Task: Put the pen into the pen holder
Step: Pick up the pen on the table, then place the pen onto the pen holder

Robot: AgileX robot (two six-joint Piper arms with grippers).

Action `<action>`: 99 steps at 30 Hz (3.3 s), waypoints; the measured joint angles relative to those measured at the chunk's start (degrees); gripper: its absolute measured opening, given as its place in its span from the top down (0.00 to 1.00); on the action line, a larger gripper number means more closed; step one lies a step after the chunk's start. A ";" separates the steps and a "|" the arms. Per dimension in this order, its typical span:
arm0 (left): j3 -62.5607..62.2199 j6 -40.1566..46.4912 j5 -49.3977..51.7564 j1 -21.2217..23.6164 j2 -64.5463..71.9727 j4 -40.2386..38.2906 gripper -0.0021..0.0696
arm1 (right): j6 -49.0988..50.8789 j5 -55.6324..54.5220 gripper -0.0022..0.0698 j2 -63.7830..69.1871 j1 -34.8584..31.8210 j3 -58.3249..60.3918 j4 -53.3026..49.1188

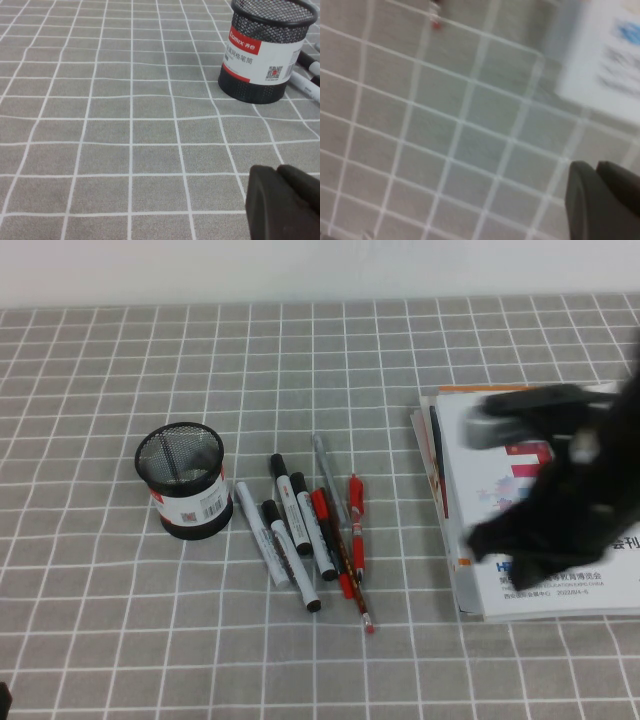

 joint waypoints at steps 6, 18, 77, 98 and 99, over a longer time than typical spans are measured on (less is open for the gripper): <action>0.00 0.00 0.00 0.00 0.00 0.00 0.98 | 3.05 -2.79 0.99 11.26 5.33 -10.28 -1.69; 0.00 0.00 0.00 0.00 0.00 0.00 0.98 | 10.33 -0.65 0.80 35.54 6.38 -36.10 -5.09; 0.00 0.00 0.00 0.00 0.00 0.00 0.98 | 29.77 -72.04 0.88 23.21 10.72 -14.54 -32.57; 0.00 0.00 0.00 0.00 0.00 0.00 0.98 | 18.93 -105.85 0.87 42.99 13.21 -20.84 -28.84; 0.00 0.00 0.00 0.00 0.00 0.00 0.98 | 18.93 -105.85 0.87 43.09 13.34 -20.84 -28.84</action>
